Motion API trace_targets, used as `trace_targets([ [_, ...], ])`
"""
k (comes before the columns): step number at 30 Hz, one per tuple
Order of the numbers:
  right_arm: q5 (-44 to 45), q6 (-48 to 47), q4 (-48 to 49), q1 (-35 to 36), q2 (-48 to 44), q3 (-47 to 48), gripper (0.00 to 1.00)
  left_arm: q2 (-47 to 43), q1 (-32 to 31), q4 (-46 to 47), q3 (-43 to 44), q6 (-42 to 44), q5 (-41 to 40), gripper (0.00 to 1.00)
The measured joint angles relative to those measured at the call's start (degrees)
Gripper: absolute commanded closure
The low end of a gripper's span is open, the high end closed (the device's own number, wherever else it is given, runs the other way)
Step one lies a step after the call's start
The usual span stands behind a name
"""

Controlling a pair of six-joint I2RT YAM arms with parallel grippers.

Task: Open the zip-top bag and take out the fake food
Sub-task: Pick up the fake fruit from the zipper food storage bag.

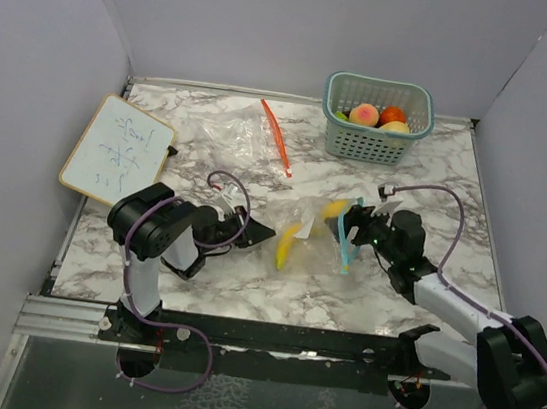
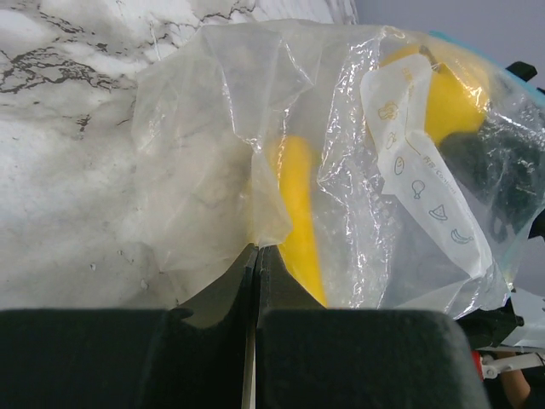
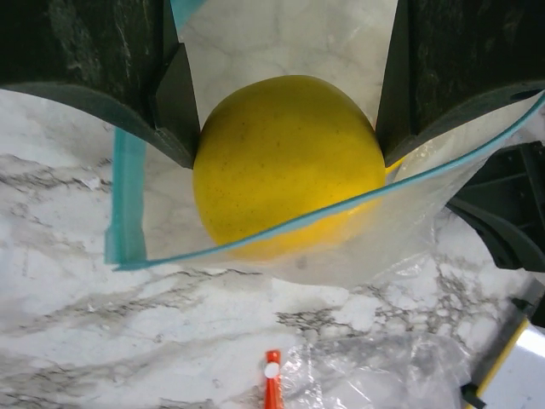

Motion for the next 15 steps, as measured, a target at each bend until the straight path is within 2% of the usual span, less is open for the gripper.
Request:
trace_targets([
  [9,8.96,-1.40,-17.84,-1.88,-14.95,1.33,0.39,0.07,0.61,2.86,-1.95,-1.46,-2.05,1.00],
  [13,12.46,-2.64,-21.11,-2.60,-14.27,5.92,0.39,0.07,0.90,2.86,-2.29,-1.62,-2.05,1.00],
  [15,13.42,-3.78,-21.46,-3.50,-10.62,9.88,0.39,0.04,0.96,2.86,-2.29,-1.70,-2.05,1.00],
])
